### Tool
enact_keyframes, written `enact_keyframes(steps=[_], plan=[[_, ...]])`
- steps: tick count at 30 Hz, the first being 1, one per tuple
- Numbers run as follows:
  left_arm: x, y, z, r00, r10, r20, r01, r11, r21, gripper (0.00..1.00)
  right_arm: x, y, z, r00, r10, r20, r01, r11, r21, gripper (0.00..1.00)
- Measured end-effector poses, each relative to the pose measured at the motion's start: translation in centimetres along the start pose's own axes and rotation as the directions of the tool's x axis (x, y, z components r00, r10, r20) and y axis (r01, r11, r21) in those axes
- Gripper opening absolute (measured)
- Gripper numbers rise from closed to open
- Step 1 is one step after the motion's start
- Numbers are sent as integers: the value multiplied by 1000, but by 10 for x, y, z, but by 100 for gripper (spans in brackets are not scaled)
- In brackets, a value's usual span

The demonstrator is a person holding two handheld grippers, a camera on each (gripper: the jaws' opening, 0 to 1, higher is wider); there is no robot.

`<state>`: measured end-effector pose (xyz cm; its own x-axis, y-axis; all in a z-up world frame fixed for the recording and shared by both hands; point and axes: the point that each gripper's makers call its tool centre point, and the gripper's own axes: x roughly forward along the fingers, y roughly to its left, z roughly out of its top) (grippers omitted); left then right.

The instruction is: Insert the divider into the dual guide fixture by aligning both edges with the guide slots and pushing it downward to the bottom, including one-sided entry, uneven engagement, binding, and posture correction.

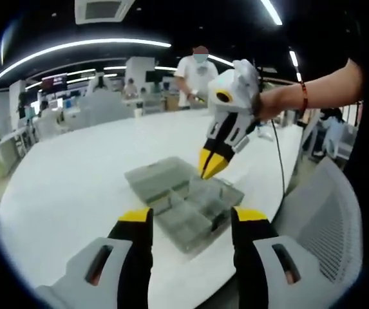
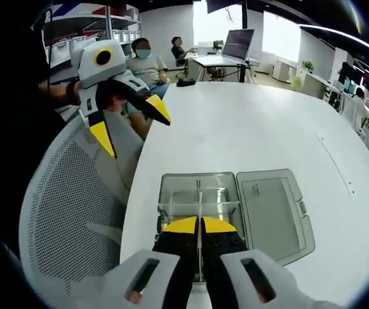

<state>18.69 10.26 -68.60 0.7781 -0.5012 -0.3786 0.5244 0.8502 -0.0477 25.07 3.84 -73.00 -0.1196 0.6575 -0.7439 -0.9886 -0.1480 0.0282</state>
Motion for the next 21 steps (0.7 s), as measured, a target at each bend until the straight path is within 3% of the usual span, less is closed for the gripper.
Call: enact_keyframes(steps=[4,16,21], plan=[[-1,0,-2,1000,3,0,-3,1000,-4,48,3,2,-5,1000,2,-29,-2,1000,-11,0],[0,-3,-2,1000,3,-2,-3,1000,-6,48,5,3,-6,1000,15,-10,-15,998,-61,0],[2,-3,-1,1000,2,-4,-2,1000,-9,48,6,-1,-6,1000,11,-18,-12,999,-32,0]])
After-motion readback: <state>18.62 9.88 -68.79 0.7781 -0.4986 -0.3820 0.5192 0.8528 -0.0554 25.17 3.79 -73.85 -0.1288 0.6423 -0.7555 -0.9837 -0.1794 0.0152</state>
